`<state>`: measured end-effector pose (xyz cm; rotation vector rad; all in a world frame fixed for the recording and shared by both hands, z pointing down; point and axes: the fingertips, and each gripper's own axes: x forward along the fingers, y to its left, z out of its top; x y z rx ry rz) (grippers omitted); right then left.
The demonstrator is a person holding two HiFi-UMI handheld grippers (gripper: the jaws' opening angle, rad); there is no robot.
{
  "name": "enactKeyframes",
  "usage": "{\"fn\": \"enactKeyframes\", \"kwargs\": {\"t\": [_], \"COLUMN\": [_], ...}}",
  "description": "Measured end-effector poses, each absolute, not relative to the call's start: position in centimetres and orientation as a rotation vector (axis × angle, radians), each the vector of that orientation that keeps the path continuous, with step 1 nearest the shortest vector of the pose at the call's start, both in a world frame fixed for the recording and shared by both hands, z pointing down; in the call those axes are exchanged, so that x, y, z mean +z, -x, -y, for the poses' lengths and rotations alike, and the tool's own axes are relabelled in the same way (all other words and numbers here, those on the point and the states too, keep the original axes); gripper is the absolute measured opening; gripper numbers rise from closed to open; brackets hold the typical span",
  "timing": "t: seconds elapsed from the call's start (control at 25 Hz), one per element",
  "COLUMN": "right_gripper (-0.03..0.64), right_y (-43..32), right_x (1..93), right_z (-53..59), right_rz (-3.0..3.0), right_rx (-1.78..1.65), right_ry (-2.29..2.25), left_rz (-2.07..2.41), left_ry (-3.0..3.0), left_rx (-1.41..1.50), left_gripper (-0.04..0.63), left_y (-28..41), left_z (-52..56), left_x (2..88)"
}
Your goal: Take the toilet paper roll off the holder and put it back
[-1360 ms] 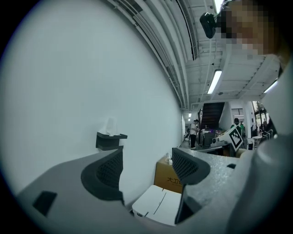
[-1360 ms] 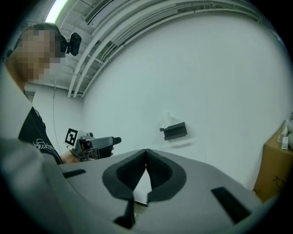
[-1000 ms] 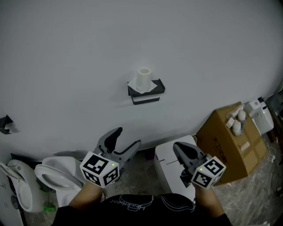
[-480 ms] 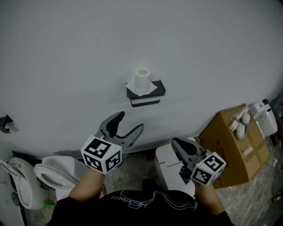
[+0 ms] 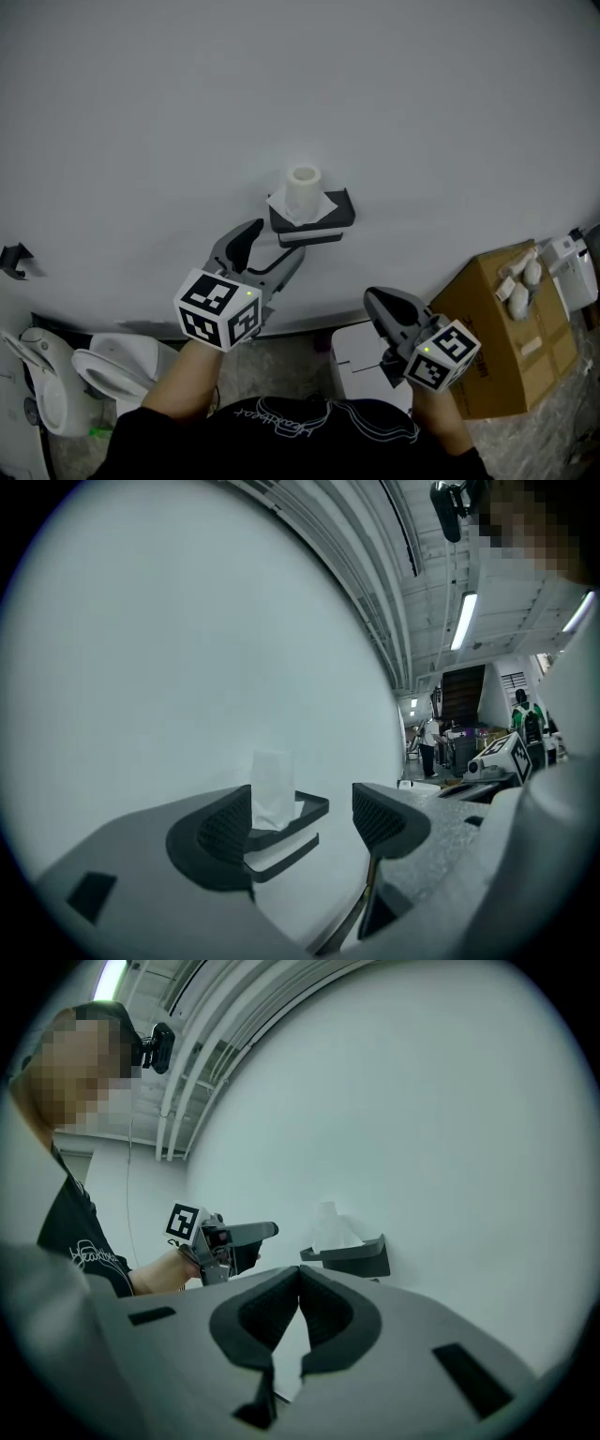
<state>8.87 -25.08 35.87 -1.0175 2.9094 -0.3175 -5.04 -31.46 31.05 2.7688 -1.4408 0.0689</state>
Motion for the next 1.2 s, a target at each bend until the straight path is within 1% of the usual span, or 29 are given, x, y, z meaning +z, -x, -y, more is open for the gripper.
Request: {"fn": "enactKeyframes", "kwargs": {"t": [0.24, 0.64, 1.2], "right_gripper": [0.005, 0.005, 0.005], "right_y": [-9.0, -11.1, -11.6], "right_x": [35.8, 36.0, 35.7], "right_z": [27.4, 30.4, 33.1], "right_rz": [-2.930, -2.930, -2.933], "right_rx": [-0.315, -0.289, -0.301], "right_ry": [0.975, 1.018, 0.982], "left_rz": [1.522, 1.487, 1.454], "left_ry": [-2.741, -2.761, -2.762], "left_rx": [0.096, 0.192, 0.287], "left_gripper": [0.324, 0.324, 0.322], "left_y": [5.4, 3.8, 2.4], "left_z": [34.8, 38.9, 42.3], "left_x": [30.8, 31.0, 31.5]}}
